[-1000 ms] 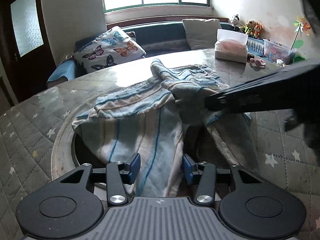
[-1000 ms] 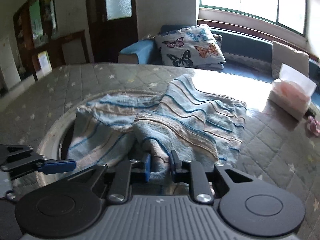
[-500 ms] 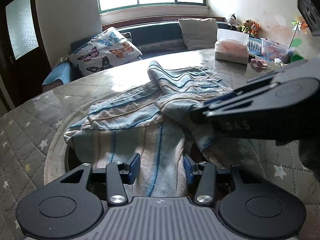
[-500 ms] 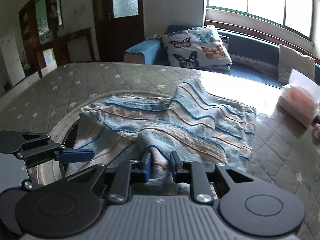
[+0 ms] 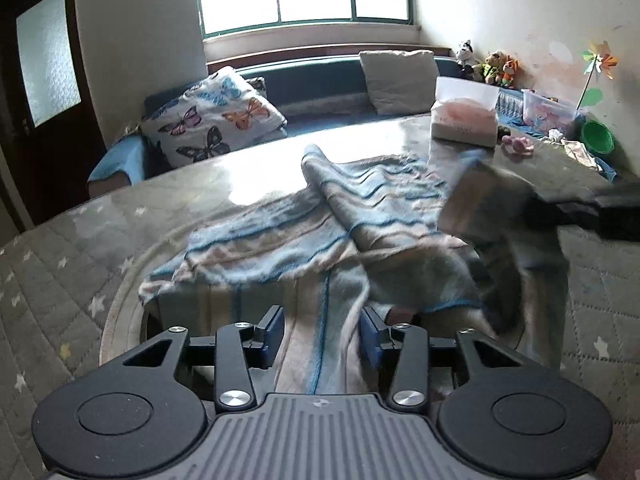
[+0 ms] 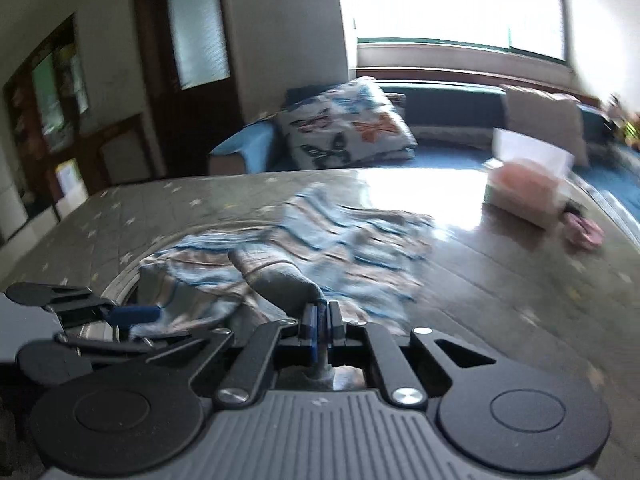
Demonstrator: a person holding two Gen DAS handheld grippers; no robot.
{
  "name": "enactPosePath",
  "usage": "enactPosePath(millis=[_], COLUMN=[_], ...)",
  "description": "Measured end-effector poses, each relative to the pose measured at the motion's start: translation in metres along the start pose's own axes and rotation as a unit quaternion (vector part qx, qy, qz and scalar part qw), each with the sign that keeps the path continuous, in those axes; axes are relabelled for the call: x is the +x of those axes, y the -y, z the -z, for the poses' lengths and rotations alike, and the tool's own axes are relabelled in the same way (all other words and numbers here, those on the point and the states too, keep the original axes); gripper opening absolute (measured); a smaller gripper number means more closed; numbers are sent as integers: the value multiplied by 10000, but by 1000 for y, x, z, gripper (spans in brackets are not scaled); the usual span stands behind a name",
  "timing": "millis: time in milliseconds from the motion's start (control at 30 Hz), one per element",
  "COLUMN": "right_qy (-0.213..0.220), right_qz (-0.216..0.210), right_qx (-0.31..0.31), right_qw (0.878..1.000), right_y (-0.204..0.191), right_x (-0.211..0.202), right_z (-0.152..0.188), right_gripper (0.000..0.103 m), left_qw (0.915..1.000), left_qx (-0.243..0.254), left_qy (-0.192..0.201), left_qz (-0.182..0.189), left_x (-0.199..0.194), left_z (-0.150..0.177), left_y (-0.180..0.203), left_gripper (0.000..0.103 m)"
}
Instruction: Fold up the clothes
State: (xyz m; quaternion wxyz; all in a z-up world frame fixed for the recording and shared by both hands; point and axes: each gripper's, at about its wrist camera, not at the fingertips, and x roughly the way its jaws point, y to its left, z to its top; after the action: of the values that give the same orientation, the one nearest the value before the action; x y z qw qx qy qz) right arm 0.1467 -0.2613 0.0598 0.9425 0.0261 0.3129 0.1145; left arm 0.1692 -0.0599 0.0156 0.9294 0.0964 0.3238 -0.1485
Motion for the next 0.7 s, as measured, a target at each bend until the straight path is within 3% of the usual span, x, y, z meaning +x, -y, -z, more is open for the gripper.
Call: enactPosePath(millis=[67,200,433,467,500,600,700], right_qy=[-22,-207,-464,-450,-434,-400,-401], right_qz=[142,351,323,296,250,127,70], right_qx=[195,649,1058,1099,1154,1349,1485], right_qw=[9997,9971,9928,9925,9921,9900,9881], right_y=[15,43,62,63,65,71,73], right_x=[-9,-21,-24,-24,-24,-19,-12], right_z=[11,35,61,61,60,57,58], right_gripper=[4,4,5,7,10,18,23], left_qw=[10000,9999,9997,9996,9995,9988,9979], left_qx=[34,99,-154,-156,-158,-355,-612], left_qy=[37,100,-165,-205,-245,-295,-192], left_qz=[10,-9,109,123,137,146,39], left_x=[3,19,57,60,63,63,51], left_z=[-6,-20,-34,-34,-33,-30,-29], left_y=[3,6,-3,-4,-5,-13,-25], left_gripper=[51,52,51,44,29,9,7])
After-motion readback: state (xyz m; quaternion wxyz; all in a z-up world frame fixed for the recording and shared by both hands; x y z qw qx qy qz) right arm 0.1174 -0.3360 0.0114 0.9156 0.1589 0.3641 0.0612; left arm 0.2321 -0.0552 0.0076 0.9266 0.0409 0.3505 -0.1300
